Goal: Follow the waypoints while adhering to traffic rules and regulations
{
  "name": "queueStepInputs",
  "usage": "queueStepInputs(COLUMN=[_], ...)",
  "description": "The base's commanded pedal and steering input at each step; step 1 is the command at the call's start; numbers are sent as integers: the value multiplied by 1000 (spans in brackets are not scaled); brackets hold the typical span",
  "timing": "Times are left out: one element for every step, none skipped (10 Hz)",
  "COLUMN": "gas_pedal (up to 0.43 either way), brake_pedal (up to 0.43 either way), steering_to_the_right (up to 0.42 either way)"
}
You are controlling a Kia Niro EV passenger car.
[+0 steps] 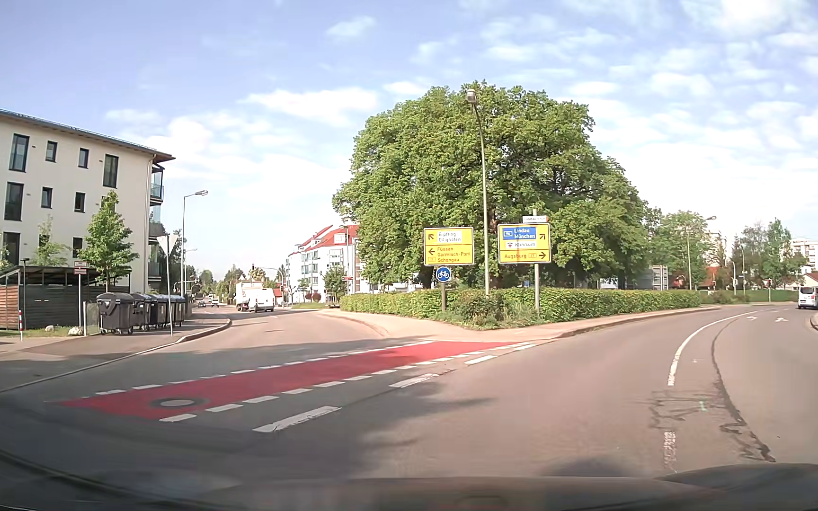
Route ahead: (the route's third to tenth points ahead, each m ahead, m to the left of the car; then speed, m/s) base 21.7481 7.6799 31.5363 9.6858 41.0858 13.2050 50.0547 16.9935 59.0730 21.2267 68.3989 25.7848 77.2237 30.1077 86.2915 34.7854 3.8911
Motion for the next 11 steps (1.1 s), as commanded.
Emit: queueStepInputs(gas_pedal=[0,0,0,0,0,0,20,98,130,189,197], brake_pedal=[0,0,0,0,0,0,0,0,0,0,0], steering_to_the_right=[-83,-82,-86,-91,-96,-102,-108,-111,-109,-106,-102])
